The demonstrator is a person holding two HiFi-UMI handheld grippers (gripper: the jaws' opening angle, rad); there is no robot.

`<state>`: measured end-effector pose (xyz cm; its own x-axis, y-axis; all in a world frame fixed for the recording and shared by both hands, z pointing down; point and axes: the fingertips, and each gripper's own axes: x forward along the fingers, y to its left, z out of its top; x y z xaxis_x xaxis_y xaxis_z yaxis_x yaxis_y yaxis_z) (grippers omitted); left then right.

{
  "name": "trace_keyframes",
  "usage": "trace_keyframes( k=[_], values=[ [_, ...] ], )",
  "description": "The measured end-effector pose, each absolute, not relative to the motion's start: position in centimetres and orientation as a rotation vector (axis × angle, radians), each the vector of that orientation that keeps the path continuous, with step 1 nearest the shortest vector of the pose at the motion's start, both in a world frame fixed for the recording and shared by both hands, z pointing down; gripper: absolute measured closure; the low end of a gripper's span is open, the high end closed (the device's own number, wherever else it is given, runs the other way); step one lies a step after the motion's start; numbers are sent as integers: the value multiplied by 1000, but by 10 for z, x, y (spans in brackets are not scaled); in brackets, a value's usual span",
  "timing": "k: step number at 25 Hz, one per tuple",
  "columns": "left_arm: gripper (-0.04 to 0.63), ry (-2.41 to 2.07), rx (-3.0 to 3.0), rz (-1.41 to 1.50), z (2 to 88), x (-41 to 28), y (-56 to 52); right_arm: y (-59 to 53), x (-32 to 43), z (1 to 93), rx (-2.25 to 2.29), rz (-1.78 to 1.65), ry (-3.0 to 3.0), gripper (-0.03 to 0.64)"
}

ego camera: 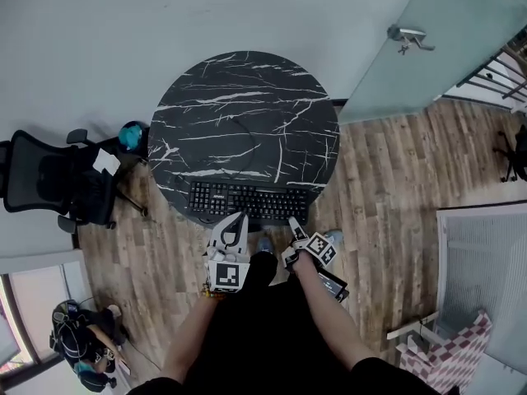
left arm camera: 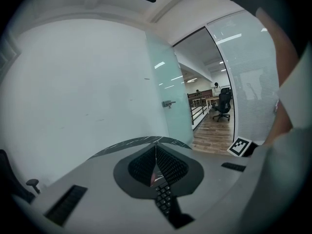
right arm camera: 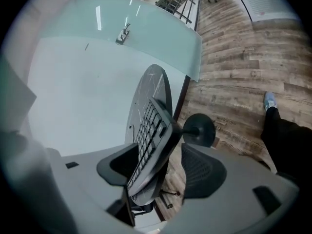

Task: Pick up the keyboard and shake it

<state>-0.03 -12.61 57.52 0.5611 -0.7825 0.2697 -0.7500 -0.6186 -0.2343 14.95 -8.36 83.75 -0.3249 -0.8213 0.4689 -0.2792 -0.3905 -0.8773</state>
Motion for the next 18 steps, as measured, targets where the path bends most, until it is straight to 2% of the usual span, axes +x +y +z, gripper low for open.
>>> trace_keyframes(
  k=[7, 13, 18],
  values=[
    [580, 1343, -2635, -625, 585, -20, -119, -94, 163, 847, -1565, -1679, 1373, 364],
    [580, 1380, -2628, -673, 599, -32, -117, -106, 172, 835, -1505, -1629, 1352, 443],
    [580, 1360, -2590, -722, 610, -31, -115, -119, 177, 795, -1414, -1522, 1468, 479]
  ],
)
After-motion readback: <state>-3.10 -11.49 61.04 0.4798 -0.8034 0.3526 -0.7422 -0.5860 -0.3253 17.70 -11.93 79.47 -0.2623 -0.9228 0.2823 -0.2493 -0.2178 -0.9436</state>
